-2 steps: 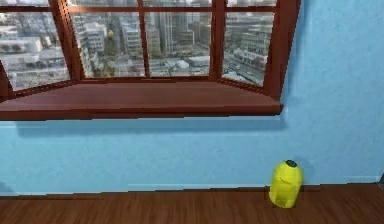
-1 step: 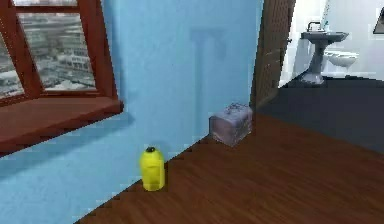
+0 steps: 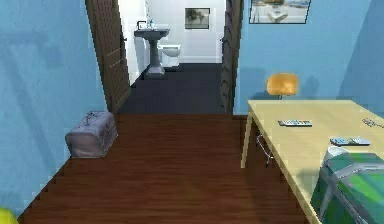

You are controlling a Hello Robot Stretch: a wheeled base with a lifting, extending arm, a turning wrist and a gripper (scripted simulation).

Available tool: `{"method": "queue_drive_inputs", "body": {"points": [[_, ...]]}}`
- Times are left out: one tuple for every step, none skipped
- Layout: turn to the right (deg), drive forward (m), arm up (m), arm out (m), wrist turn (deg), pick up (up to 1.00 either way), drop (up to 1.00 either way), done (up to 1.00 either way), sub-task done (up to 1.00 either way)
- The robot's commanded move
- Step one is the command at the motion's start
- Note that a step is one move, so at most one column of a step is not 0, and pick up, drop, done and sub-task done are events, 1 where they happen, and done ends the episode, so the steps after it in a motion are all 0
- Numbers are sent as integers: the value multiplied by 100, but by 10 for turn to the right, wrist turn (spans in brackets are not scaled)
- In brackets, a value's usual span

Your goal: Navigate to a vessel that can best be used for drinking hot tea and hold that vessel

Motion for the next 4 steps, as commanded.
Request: {"method": "queue_drive_inputs", "body": {"points": [[0, 65, 0, 0, 0, 0, 0, 0, 0], [-120, 0, 0, 0, 0, 0, 0, 0, 0], [0, 0, 50, 0, 0, 0, 0, 0, 0], [0, 0, 32, 0, 0, 0, 0, 0, 0]]}}
